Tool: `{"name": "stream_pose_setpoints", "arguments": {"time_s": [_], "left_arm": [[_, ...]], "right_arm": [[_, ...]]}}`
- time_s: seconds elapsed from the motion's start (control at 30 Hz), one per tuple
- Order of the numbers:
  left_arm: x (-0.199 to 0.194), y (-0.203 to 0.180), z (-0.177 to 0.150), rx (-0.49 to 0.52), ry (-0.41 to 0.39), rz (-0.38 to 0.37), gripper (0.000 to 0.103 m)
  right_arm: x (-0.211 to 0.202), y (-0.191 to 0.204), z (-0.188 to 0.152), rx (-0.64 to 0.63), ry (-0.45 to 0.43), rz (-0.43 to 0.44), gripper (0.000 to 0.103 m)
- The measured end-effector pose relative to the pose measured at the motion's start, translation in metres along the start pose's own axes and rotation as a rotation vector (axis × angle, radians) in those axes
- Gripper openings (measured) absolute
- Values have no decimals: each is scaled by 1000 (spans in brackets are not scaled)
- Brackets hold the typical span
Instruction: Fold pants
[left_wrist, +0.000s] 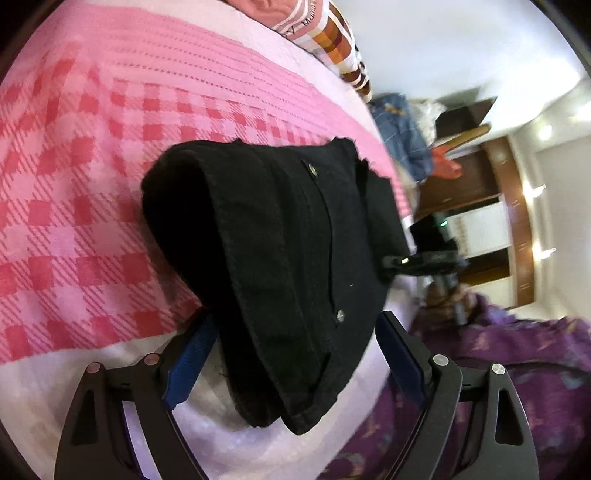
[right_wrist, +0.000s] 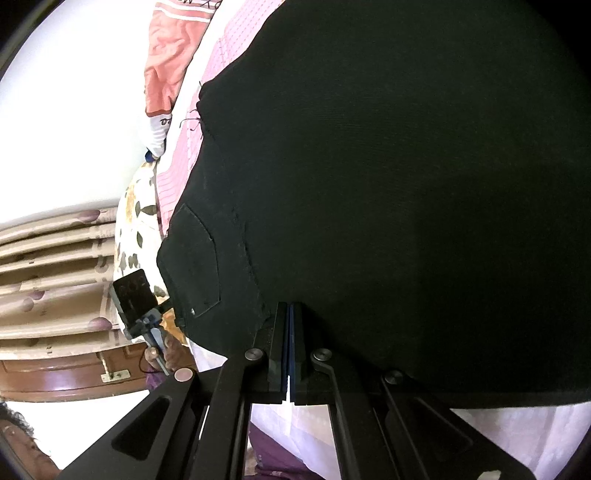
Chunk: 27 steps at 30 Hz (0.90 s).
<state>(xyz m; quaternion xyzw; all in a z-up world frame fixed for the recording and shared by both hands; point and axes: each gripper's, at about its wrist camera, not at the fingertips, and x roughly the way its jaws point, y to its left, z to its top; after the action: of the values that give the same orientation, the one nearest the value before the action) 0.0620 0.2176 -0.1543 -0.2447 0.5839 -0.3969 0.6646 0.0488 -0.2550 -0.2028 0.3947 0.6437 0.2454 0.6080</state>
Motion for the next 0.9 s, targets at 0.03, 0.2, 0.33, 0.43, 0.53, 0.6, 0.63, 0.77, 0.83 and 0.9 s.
{"name": "stream_pose_setpoints", "arguments": {"time_s": [0.03,0.2,0.33,0.43,0.53,0.6,0.63,0.77,0.83,0.9], "left_arm": [[-3,2,0,-3,-2,-8,86],[-6,-1,-2,32,47,30,86],[-2,-5,-3,56,87,64,86],[-1,-7,-4,64,103,77,90],[5,-11,-3,60,116,50,99],[5,-8,-1,31,111,22,101],[4,-6,0,20,109,6,101],[0,1,-1,-15,87,-85,101],[-2,1,-3,-10,88,-125,101],[-5,4,-3,-25,74,-181,101]], "right_arm": [[0,0,0,6,0,0,0],[1,2,0,22,-5,-15,0],[3,4,0,32,-12,-25,0],[4,5,-1,35,-17,-31,0],[5,6,-1,43,-21,-30,0],[6,6,-1,50,-25,-27,0],[6,5,-1,54,-27,-25,0],[6,5,0,68,-27,-16,0],[6,4,1,71,-29,-14,0],[6,4,1,73,-30,-12,0]]}}
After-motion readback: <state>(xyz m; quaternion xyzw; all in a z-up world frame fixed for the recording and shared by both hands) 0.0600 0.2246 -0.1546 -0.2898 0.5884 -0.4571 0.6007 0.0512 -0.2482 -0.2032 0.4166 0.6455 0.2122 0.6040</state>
